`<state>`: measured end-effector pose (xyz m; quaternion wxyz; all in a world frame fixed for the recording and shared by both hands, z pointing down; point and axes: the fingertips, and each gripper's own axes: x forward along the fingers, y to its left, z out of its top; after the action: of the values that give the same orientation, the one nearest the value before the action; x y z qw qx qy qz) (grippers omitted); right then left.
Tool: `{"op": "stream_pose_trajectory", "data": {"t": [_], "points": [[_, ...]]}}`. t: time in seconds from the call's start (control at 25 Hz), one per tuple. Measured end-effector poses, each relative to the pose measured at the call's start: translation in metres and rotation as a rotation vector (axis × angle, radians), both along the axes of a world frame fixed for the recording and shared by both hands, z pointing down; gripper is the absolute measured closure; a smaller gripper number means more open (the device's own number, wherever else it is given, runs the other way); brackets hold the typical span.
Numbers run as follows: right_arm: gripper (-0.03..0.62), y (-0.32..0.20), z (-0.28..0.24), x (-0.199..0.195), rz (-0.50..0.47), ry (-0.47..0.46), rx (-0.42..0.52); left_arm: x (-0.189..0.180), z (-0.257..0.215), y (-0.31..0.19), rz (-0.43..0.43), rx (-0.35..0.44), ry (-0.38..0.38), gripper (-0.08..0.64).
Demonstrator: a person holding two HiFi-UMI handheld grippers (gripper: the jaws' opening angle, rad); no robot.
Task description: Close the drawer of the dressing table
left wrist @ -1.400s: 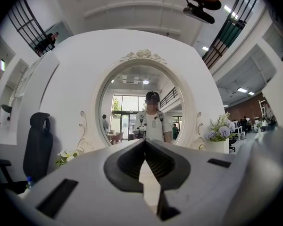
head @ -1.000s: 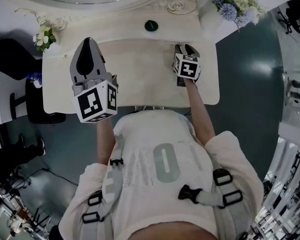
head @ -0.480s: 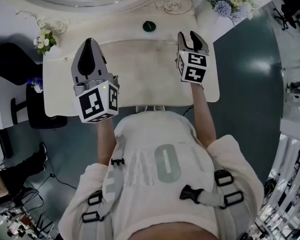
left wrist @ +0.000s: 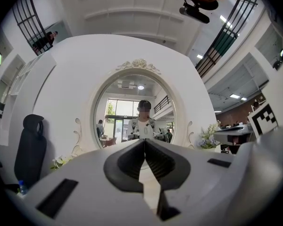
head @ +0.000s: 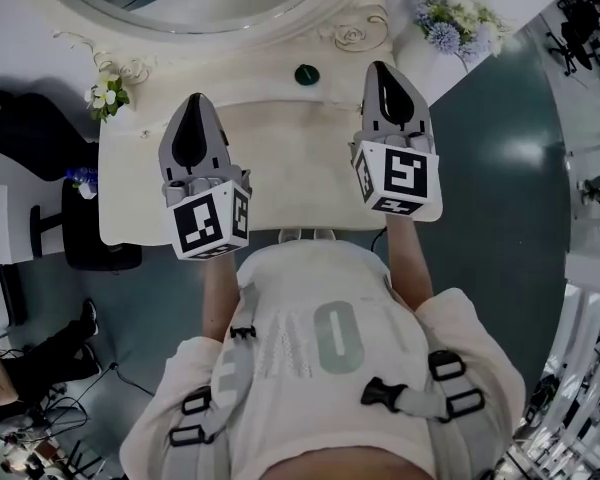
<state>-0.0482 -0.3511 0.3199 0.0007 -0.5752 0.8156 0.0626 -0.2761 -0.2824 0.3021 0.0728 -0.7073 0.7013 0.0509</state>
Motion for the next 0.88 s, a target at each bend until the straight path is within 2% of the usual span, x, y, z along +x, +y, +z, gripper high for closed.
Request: {"op": "stream_pose_trajectory", "data": {"t": [0.16,0.36,0.88], "points": [[0.583,0.011,-0.009,-0.013,-0.036,0.016,0.039,0.000,-0.002,0.002,0.004,0.008,0.002,0.540],[0.583,0.022,-0.008,-0.023,-0.080,-0.026,0.015,-0.001,-0.002,0.007,0.006,0.012,-0.002,0.540],[0.583,0.026,-0.009,-0.022,-0.082,-0.030,0.010,0.001,-0.006,0.009,0.010,0.021,-0.010,0.540]]}}
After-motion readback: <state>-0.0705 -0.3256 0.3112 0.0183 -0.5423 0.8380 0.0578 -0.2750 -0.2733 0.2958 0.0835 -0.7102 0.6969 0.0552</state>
